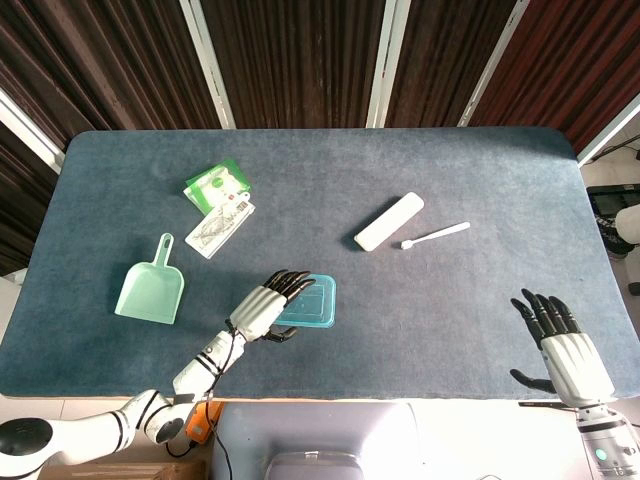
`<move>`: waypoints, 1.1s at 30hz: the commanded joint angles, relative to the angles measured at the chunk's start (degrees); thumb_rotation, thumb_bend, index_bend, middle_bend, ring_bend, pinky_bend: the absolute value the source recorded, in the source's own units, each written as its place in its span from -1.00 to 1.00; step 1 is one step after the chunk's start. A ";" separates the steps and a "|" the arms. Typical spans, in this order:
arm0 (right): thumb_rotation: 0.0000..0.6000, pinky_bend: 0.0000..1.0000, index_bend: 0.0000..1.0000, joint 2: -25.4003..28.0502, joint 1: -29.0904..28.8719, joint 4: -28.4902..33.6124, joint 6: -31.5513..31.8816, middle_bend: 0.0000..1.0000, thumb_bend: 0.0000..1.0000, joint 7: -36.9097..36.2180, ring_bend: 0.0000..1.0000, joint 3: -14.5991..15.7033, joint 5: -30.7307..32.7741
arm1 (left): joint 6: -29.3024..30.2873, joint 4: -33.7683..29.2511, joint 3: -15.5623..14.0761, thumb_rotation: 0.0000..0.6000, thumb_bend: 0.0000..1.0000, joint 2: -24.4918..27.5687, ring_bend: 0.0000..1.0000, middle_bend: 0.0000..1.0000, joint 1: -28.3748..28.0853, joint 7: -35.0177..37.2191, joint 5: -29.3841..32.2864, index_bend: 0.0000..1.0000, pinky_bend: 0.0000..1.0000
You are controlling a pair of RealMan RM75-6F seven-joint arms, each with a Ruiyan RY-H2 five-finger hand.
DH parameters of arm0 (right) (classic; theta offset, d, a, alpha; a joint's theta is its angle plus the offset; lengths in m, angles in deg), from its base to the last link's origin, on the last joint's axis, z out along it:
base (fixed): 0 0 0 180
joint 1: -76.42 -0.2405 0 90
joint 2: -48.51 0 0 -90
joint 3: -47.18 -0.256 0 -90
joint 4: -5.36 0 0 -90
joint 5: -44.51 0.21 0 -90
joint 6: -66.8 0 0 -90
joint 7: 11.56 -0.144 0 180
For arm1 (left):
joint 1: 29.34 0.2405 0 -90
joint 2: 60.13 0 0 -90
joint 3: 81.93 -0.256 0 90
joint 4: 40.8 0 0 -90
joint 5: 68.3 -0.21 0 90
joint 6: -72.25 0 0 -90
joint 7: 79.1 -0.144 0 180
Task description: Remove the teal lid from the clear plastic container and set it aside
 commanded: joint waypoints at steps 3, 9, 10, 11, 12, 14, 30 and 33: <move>1.00 -1.00 -1.00 0.14 0.05 0.03 -0.04 -1.00 -0.83 -0.15 -1.00 -0.14 0.37 | -0.70 1.48 0.31 1.00 -0.41 -0.28 -1.00 -1.00 -1.15 0.34 0.99 -1.00 -1.00; 1.00 -1.00 -1.00 0.15 0.04 0.06 -0.20 -1.00 -0.83 -0.07 -1.00 -0.21 0.62 | -3.93 1.61 0.10 1.00 -0.42 0.90 -1.00 -1.00 -2.94 1.30 2.42 -1.00 -1.00; 1.00 -1.00 -1.00 0.14 0.03 0.07 -0.25 -1.00 -0.83 -0.04 -1.00 -0.22 0.65 | -4.23 1.67 0.13 1.00 -0.42 0.96 -1.00 -1.00 -3.11 1.34 2.70 -1.00 -1.00; 1.00 -1.00 -1.00 0.16 0.01 0.14 -0.29 -1.00 -0.83 -0.03 -1.00 -0.20 0.60 | -4.51 1.81 0.18 1.00 -0.42 1.00 -1.00 -1.00 -3.28 1.36 2.98 -1.00 -1.00; 1.00 -1.00 -1.00 0.16 -0.03 0.13 -0.37 -1.00 -0.83 0.01 -1.00 -0.21 0.62 | -4.73 1.95 0.26 1.00 -0.42 1.00 -1.00 -1.00 -3.44 1.43 3.28 -1.00 -1.00; 1.00 -1.00 -1.00 0.18 -0.02 0.13 -0.39 -1.00 -0.83 -0.01 -1.00 -0.13 0.53 | -4.76 2.34 0.40 1.00 -0.42 0.89 -1.00 -1.00 -3.68 1.51 3.71 -1.00 -1.00; 1.00 -1.00 -1.00 0.27 -0.04 0.15 -0.43 -1.00 -0.83 -0.12 -1.00 0.08 0.04 | -7.49 5.37 0.62 1.00 -0.42 -0.22 -1.00 -1.00 -5.83 0.14 7.19 -1.00 -0.92; 1.00 -1.00 -1.00 0.21 -0.08 0.19 -0.49 -1.00 -0.83 0.02 -1.00 0.14 -0.10 | -7.16 5.68 0.56 1.00 -0.42 -0.41 -0.98 -0.89 -5.82 -0.41 7.54 -1.00 -0.80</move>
